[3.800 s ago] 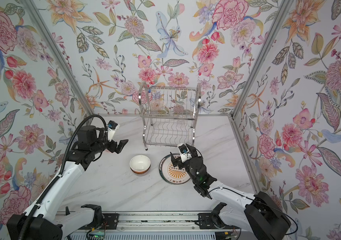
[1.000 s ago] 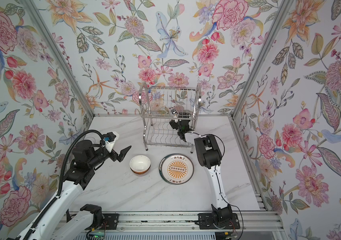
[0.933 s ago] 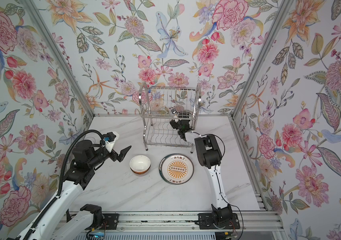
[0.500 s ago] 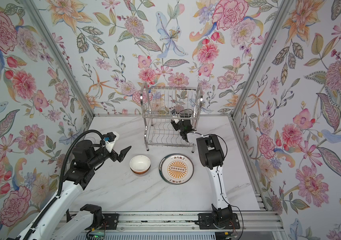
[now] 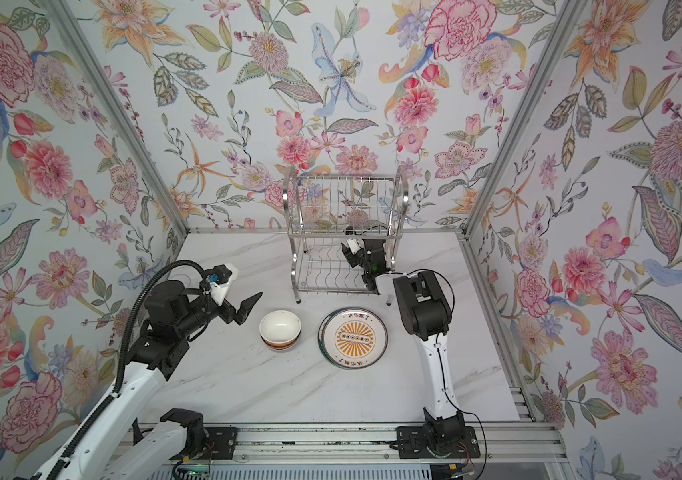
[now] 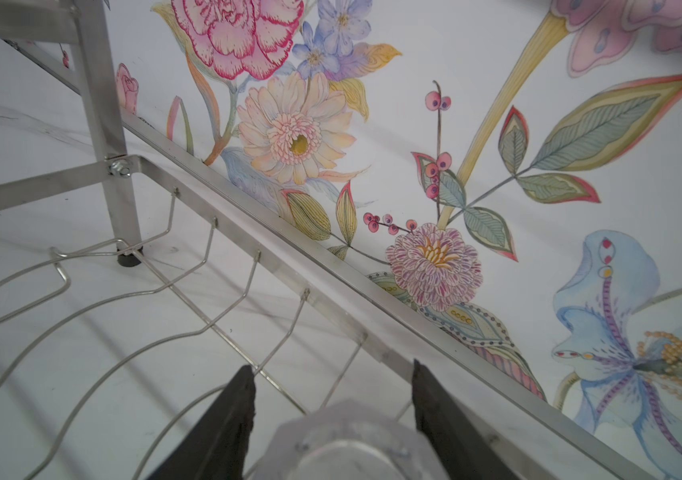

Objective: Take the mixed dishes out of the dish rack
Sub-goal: 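Close the right gripper on the clear glass cup in the rack, then lift the clear glass cup out of the rack with the right gripper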

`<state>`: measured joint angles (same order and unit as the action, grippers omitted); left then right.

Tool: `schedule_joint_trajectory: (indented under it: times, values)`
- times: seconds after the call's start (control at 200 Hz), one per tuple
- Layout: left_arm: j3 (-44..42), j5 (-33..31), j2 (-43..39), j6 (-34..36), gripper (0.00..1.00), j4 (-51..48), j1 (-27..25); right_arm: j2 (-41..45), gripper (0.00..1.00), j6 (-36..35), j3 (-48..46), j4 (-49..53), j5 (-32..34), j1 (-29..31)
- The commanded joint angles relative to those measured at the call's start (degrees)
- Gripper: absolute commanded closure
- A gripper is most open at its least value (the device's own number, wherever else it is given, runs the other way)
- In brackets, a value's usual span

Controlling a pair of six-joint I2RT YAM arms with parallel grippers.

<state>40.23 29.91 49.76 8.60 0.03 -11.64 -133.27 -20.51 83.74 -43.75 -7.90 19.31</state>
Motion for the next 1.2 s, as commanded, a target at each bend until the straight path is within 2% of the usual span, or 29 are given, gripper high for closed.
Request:
schedule_joint_trajectory:
  times: [0.0,0.145,0.41,0.871,1.196]
  values:
    - [-0.9,-0.7,-1.1,-0.2,0.01,-0.1,-0.4,3.1,0.78,1.1,-2.6,-6.6,-2.2,-0.3]
    - [-1.0,-0.6,-1.1,-0.4,0.01,-0.1,-0.5,4.0,0.84,1.3,-5.4,-12.8,-3.5,-0.1]
    - [-1.1,-1.5,-1.2,-0.3,0.01,0.7,-0.5,5.4,1.00,0.4,-8.2,-18.2,-4.7,0.6]
    - [-1.0,-2.8,-0.6,-1.0,0.01,2.4,-0.4,11.6,1.00,-1.7,-19.0,-28.9,-5.5,3.1]
    - [-1.2,-3.8,-1.3,-2.2,0.01,4.5,-0.4,23.1,1.00,-1.8,-30.3,-30.3,-6.2,5.8]
